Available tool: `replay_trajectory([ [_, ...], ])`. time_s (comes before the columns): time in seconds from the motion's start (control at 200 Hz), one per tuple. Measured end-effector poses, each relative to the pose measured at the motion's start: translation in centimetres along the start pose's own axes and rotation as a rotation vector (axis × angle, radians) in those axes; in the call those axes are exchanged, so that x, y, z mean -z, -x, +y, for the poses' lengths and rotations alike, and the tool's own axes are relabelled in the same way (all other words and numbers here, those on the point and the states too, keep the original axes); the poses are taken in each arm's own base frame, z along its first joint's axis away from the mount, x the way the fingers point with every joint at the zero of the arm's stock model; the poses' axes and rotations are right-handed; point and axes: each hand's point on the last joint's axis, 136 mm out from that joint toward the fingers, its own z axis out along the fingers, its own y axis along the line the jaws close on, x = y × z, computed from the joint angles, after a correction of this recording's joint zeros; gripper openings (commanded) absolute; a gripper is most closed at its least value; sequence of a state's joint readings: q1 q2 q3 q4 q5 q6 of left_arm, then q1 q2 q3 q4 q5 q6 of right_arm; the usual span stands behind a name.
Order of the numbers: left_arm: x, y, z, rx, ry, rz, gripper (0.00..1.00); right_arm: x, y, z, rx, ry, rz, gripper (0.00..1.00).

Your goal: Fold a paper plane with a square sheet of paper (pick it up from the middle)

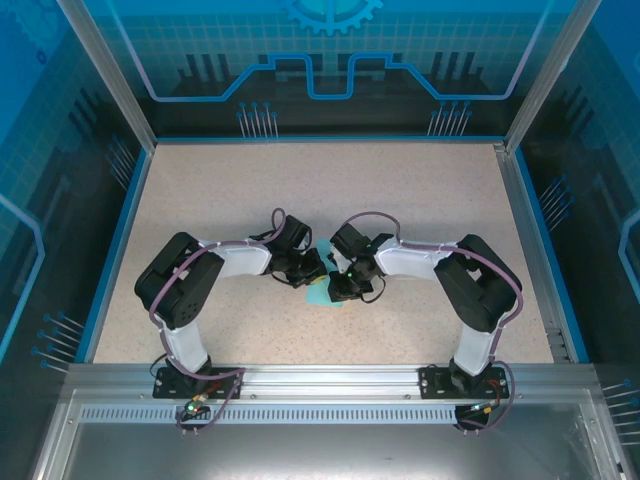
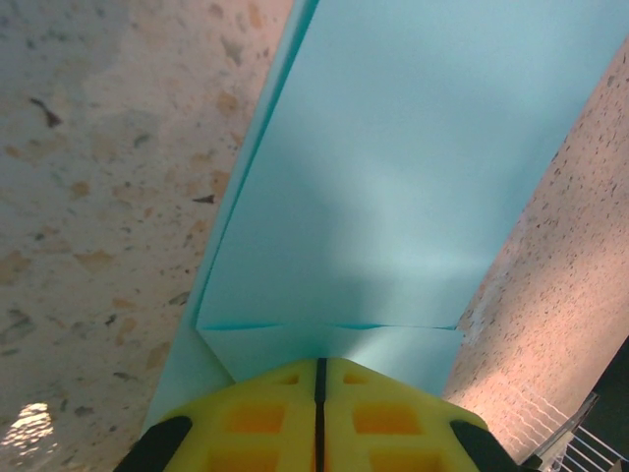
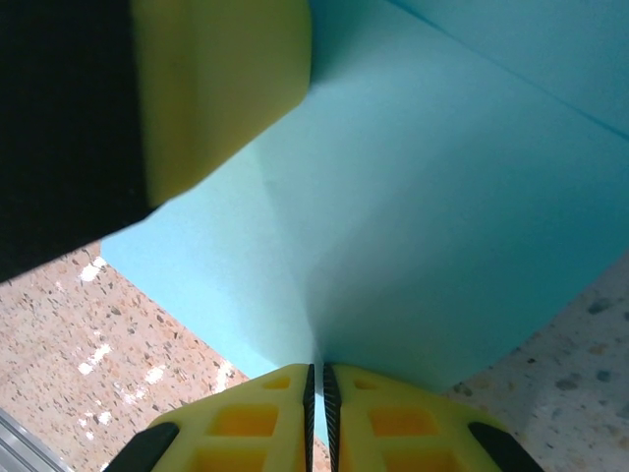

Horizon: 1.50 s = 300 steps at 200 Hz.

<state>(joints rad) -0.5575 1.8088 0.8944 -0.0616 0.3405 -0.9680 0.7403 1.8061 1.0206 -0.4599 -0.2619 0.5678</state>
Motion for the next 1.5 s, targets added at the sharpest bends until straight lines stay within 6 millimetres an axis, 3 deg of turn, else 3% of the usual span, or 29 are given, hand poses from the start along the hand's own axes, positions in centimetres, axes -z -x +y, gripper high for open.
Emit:
replay_trajectory([
  [0.865,-0.1,-0.1,-0.1,-0.001,-0.006,0.007,0.09,1.1,-2.7,-1.1,-0.002,-0.001,0.015,0.14],
  [1.095,-0.1,-0.2,-0.1,-0.002,-0.006,0.008,0.09,2.3,-0.5,0.5,0.003,0.036,-0.046,0.14],
  [1.241,-0.1,-0.2,-0.1,-0.002,-0.006,0.008,0.09,1.7,1.3,1.3,0.008,0.047,-0.066,0.14],
  [1.501,-0.1,-0.2,-0.1,-0.001,-0.006,0.008,0.09,-0.1,1.0,0.2,-0.016,0.021,-0.021,0.13],
])
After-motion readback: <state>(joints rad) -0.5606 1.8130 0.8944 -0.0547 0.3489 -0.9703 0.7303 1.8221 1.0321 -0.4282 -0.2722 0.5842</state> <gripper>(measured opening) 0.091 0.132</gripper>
